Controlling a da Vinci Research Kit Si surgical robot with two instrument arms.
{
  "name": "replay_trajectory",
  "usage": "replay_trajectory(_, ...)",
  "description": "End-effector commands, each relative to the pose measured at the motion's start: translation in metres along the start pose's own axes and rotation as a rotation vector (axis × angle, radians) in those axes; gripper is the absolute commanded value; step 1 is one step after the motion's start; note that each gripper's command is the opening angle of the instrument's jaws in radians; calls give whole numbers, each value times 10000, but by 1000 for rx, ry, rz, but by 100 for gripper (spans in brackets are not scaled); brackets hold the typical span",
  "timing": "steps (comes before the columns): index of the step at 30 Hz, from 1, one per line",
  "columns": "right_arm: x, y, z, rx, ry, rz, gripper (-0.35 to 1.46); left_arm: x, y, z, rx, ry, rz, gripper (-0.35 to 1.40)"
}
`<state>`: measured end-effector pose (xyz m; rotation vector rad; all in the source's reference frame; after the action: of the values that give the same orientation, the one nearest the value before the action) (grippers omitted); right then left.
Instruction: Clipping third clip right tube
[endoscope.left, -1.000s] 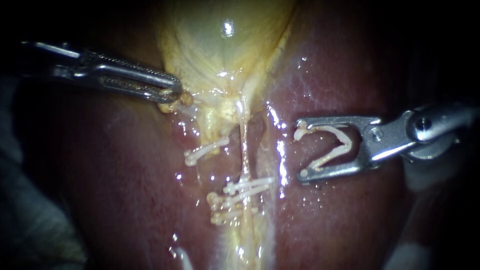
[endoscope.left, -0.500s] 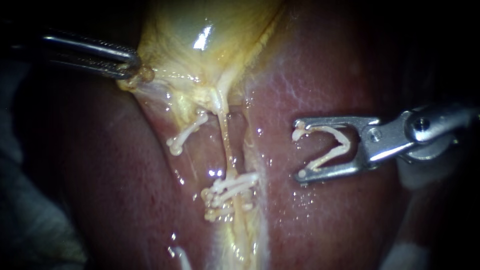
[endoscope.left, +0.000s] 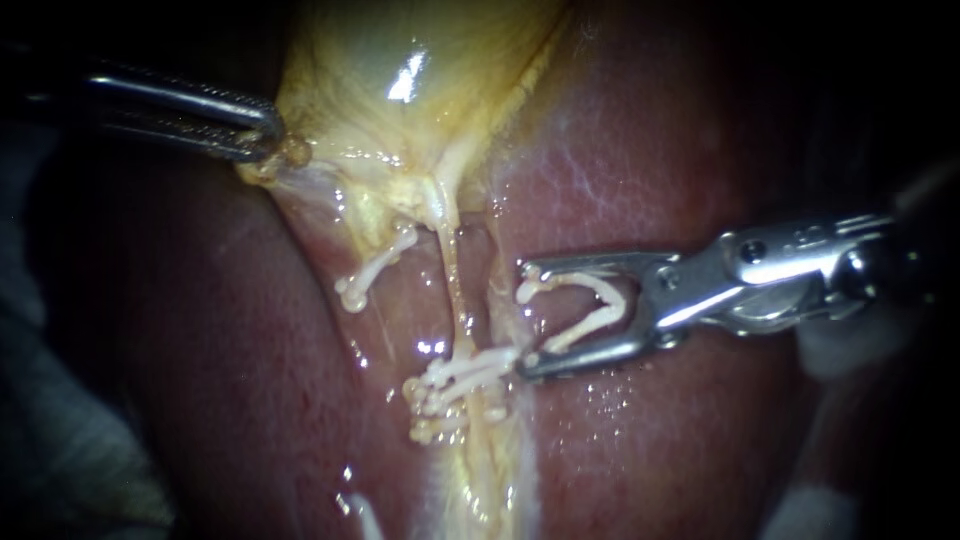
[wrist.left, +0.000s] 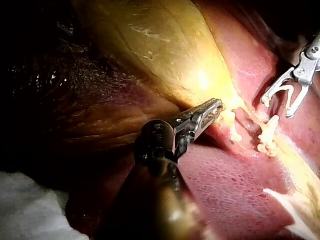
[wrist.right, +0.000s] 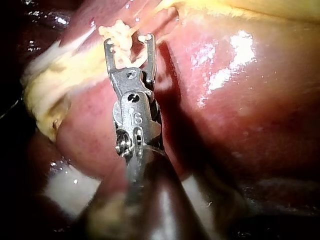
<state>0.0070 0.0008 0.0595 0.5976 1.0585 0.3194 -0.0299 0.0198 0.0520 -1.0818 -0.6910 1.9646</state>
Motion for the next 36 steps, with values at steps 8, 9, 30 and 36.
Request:
replay_trajectory(8,-11,32,29,-4,29,88,50,-1,0,1,1,0,0,-35)
replay_trajectory(9,-11,35,32,-5,35,94,50,-1,0,1,1,1,0,-35)
replay_trajectory(30,18,33,64,161,267,267,49,-1,0,2,2,1,0,-35)
replay_trajectory(36,24,34,59,173,293,294,45,-1,0,2,2,1,0,-35)
